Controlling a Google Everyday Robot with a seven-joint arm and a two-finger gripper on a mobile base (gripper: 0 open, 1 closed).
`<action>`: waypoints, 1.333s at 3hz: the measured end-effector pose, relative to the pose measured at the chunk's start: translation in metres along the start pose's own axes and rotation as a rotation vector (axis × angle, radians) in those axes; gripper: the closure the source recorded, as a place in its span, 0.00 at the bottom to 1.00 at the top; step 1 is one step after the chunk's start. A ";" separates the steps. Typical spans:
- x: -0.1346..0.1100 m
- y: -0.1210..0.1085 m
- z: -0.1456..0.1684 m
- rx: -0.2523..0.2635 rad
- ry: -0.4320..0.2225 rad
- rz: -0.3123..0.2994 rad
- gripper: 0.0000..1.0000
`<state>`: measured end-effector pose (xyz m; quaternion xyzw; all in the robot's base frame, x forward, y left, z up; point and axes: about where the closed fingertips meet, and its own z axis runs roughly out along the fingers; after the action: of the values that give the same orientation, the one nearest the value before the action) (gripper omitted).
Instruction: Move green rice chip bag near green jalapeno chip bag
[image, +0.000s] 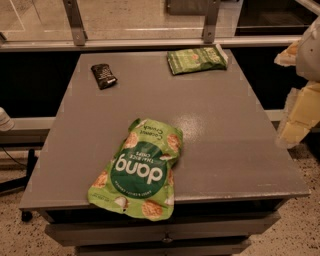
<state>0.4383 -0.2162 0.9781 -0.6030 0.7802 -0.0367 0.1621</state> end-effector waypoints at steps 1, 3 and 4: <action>0.000 0.000 0.000 0.000 0.000 0.000 0.00; -0.014 -0.006 0.013 0.045 -0.121 0.002 0.00; -0.027 -0.021 0.019 0.098 -0.215 -0.011 0.00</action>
Offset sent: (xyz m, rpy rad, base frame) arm 0.0049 0.0134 -0.0093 0.0811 -0.0481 0.0271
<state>0.4689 -0.1932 0.9712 -0.5991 0.7522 -0.0107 0.2741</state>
